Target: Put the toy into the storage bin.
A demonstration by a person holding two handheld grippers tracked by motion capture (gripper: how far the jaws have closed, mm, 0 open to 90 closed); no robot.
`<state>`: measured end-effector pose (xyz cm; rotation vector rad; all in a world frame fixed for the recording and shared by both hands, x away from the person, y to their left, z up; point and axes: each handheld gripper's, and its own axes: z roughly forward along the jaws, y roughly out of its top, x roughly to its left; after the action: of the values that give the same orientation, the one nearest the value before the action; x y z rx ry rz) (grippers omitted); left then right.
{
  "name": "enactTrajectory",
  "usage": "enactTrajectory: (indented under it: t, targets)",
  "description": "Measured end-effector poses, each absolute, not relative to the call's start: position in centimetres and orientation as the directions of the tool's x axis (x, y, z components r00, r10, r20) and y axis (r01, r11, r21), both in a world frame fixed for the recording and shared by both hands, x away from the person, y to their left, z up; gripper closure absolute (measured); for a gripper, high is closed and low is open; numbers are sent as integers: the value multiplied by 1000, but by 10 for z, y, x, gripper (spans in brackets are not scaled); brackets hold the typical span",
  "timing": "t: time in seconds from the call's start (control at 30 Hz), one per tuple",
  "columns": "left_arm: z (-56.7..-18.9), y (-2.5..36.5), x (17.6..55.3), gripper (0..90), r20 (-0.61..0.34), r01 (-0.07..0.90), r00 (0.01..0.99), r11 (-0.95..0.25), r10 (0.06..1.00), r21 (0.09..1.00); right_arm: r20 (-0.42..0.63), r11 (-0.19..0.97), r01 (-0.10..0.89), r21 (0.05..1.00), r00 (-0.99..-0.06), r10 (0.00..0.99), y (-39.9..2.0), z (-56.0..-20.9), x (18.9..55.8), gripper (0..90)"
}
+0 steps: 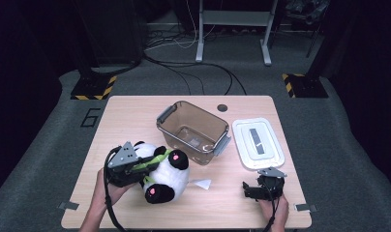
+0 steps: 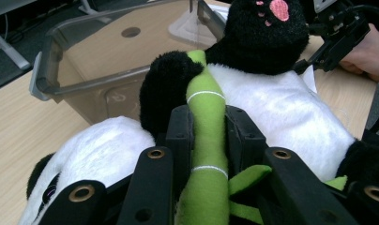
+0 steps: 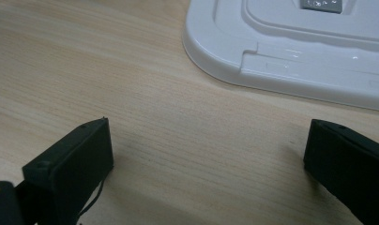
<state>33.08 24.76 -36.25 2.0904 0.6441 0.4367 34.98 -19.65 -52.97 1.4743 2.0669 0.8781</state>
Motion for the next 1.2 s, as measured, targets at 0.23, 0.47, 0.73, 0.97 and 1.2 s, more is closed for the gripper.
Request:
enactTrajectory:
  t: [0.23, 0.47, 0.73, 0.97, 1.2]
  targets:
    - [-347, 244, 334, 733, 88, 253, 811, -483, 578, 838, 3, 225, 658, 719, -326, 945, -196, -530, 350, 9]
    - [-332, 244, 339, 733, 106, 234, 811, -485, 576, 843, 2, 225, 658, 718, -326, 945, -196, -530, 350, 9]
    - [-317, 243, 347, 733, 129, 214, 806, -487, 578, 847, 2, 225, 658, 719, -326, 945, -196, -530, 350, 8]
    - [-304, 241, 360, 733, 141, 202, 805, -491, 576, 848, 1, 225, 658, 718, -325, 946, -196, -530, 350, 8]
    - [-292, 235, 370, 733, 147, 190, 809, -489, 569, 851, 1, 225, 658, 718, -325, 946, -196, -530, 350, 8]
